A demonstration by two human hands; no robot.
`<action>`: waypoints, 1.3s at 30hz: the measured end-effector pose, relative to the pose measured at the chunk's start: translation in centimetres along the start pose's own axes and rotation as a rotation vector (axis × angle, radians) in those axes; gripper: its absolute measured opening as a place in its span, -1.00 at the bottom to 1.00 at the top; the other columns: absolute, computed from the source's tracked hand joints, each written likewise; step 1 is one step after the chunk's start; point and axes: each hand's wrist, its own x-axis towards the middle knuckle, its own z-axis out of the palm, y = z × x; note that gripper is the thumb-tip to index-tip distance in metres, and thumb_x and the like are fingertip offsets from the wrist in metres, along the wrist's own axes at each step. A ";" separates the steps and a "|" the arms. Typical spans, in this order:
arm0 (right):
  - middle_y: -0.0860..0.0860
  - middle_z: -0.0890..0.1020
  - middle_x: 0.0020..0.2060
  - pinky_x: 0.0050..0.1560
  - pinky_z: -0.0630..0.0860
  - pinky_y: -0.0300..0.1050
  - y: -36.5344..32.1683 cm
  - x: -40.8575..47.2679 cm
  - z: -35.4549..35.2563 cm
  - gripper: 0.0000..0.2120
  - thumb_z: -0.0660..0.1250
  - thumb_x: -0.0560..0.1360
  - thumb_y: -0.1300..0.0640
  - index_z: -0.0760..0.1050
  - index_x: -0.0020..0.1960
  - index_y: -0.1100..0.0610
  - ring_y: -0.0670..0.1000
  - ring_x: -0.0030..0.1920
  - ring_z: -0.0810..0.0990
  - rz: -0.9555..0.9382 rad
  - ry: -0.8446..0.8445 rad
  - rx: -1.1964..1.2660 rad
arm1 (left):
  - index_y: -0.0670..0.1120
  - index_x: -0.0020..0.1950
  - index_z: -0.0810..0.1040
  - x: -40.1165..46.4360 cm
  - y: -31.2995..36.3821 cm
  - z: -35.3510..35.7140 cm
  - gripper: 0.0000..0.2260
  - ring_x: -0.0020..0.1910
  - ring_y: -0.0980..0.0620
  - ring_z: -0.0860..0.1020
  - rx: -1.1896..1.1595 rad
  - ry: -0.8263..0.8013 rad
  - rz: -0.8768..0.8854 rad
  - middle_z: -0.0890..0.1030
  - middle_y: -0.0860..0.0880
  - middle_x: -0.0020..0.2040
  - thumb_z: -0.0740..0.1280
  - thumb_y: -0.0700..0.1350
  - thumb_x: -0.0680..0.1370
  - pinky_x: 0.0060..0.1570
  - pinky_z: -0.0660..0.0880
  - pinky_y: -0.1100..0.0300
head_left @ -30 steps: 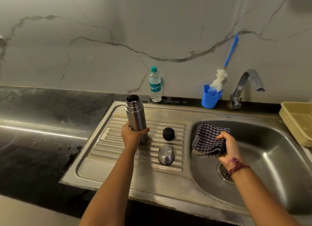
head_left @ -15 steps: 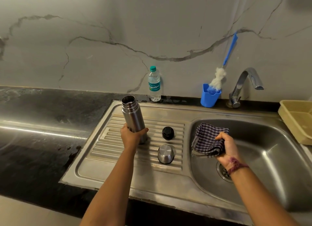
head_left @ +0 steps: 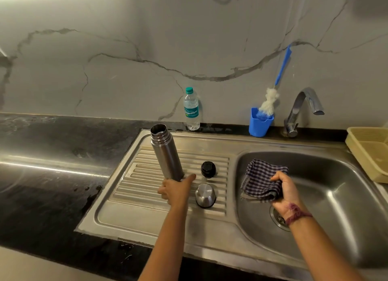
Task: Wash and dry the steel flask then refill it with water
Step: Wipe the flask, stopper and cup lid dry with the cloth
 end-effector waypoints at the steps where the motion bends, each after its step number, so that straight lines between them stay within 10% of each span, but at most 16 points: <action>1: 0.17 0.68 -0.14 -0.16 0.63 0.12 0.0 0.1 -0.2 -0.70 0.08 0.46 0.28 0.50 0.10 0.24 0.21 0.00 0.59 0.000 0.007 0.001 | -0.26 0.42 0.27 -0.8 0.1 0.6 -0.23 0.30 -0.25 0.31 0.010 -0.001 0.064 0.25 -0.28 0.34 0.58 -0.05 0.36 0.32 0.38 -0.09; 10: 0.22 0.54 0.21 0.20 0.46 0.25 -0.2 0.2 -1.5 -0.37 0.21 0.25 0.24 0.41 0.34 0.26 0.28 0.25 0.49 -0.021 0.081 0.008 | -0.06 0.43 0.38 0.7 4.4 4.9 -0.50 0.33 -0.12 0.41 0.559 -0.279 0.613 0.37 -0.11 0.38 0.43 -0.08 0.52 0.29 0.44 -0.04; 17: 0.19 0.64 -0.03 -0.03 0.60 0.18 -0.8 -0.1 -2.6 -0.67 0.09 0.44 0.27 0.51 0.12 0.24 0.22 0.02 0.58 -0.008 0.045 0.032 | -0.04 0.48 0.36 2.8 4.2 6.9 -0.40 0.32 -0.20 0.42 0.985 -0.396 0.710 0.40 -0.16 0.37 0.49 -0.07 0.48 0.27 0.47 -0.11; 28: 0.25 0.56 0.19 0.22 0.45 0.27 -2.4 -1.1 -5.2 -0.42 0.19 0.27 0.27 0.44 0.30 0.30 0.29 0.20 0.52 0.023 0.122 0.032 | -0.09 0.36 0.48 0.0 6.3 8.5 -0.44 0.21 -0.12 0.51 0.878 -0.438 0.788 0.54 -0.12 0.24 0.55 -0.10 0.40 0.20 0.52 0.01; 39: 0.25 0.65 0.00 -0.13 0.62 0.16 -5.5 -3.7 -7.9 -0.70 0.16 0.49 0.23 0.49 0.17 0.28 0.25 -0.01 0.61 -0.001 0.068 -0.043 | 0.06 0.39 0.51 -9.7 4.2 12.2 -0.36 0.20 0.07 0.56 0.257 -0.739 0.648 0.53 -0.01 0.27 0.61 -0.02 0.35 0.23 0.51 0.19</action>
